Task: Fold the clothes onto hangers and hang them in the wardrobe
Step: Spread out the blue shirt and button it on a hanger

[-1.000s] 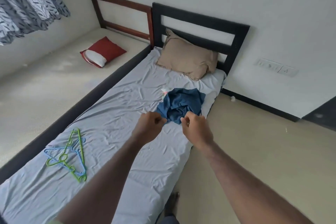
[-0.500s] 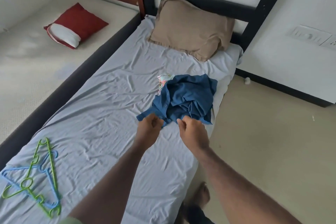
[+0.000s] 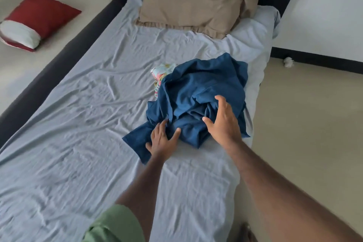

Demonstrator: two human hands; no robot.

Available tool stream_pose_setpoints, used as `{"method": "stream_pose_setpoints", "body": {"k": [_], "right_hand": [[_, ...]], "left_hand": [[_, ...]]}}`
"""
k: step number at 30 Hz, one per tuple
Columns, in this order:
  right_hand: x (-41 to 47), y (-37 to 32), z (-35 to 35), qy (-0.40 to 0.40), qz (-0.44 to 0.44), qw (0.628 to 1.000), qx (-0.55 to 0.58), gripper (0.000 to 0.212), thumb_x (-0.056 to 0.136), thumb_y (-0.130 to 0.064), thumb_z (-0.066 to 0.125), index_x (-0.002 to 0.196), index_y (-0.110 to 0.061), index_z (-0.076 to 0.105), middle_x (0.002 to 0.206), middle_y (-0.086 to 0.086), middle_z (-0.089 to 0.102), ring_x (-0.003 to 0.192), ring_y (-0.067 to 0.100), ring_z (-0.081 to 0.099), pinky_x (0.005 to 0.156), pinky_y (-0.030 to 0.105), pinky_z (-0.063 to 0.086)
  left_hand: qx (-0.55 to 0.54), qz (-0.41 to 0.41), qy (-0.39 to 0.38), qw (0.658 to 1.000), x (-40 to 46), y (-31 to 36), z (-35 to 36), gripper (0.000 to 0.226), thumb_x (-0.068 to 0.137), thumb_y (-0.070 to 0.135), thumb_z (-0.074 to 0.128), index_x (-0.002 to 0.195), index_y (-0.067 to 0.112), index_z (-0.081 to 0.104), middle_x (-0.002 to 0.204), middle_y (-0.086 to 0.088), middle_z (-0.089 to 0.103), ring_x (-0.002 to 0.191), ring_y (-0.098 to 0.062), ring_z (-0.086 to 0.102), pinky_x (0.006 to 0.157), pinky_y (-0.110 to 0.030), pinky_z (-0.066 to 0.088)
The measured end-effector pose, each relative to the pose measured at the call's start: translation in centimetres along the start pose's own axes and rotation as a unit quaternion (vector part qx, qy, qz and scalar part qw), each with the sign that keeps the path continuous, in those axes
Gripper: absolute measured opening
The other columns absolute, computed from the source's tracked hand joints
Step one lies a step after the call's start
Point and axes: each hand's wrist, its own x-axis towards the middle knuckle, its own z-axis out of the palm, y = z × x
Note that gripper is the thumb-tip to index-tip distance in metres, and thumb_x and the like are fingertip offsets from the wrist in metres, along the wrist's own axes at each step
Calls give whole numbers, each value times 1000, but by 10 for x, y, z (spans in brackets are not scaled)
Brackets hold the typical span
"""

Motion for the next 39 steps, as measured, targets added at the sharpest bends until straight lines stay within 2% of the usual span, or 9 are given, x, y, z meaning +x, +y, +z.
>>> {"method": "stream_pose_setpoints", "body": {"k": [3,8,12,17,22,28,31,34,39], "right_hand": [[6,21,27,16,22,999,-27,58,90,-19,72,141,-15,44,123,12,66,109,38,64,82,48,53],[5,28,61,94,14,993,-71,10,91,-9,66,100,-10,60,85,11,69,78,40,66,61,43,51],[5,25,69,133,23,988,-75,2,92,-9,61,94,-10,61,81,11,66,75,39,63,60,38,44],[-31,5,62,155,14,987,-39,9,100,-8,48,96,-11,55,77,2,57,77,37,56,64,37,35],[-111,-40,71,202,3,979,-21,9,100,-4,48,98,-5,57,66,0,50,65,34,51,58,37,36],[-203,-86,94,-13,-100,993,-55,38,87,-10,57,64,-32,37,60,-16,48,62,3,44,61,19,38],[-227,-84,123,32,-78,996,3,26,79,-13,56,71,-36,43,79,-16,53,81,12,52,73,37,46],[-246,-81,148,49,-8,987,153,21,75,-6,45,62,-17,33,63,2,44,62,18,43,59,42,35],[-269,-79,146,43,2,981,191,31,75,-7,45,51,-19,30,49,-9,31,50,5,29,52,30,21]], "left_hand": [[60,38,48,996,4,-14,25,71,89,73,45,151,47,21,160,14,18,150,-13,10,117,-62,6],[47,67,84,993,14,-28,40,72,89,73,46,151,43,22,158,11,16,148,-14,8,118,-62,7],[51,86,101,990,20,-37,49,73,91,72,44,153,39,21,159,9,14,148,-16,8,116,-61,8],[31,121,108,986,23,-43,46,62,93,62,47,147,35,32,150,7,24,143,-18,14,115,-60,14],[-89,192,50,976,27,-57,10,19,103,21,42,114,16,57,120,-3,55,120,-26,45,99,-46,31],[-5,379,-152,913,-14,-180,-66,29,95,25,38,104,11,61,98,-2,69,91,-22,64,81,-43,52],[-144,319,-159,923,-33,-221,-101,28,89,27,42,92,10,63,87,-3,66,82,-17,60,77,-34,48],[-271,261,-148,914,-46,-232,-127,30,88,31,48,79,4,57,74,-4,59,70,-19,52,64,-32,42],[35,340,-160,926,-64,-265,-133,41,78,60,66,84,20,57,72,10,60,62,-13,58,56,-34,50]]}}
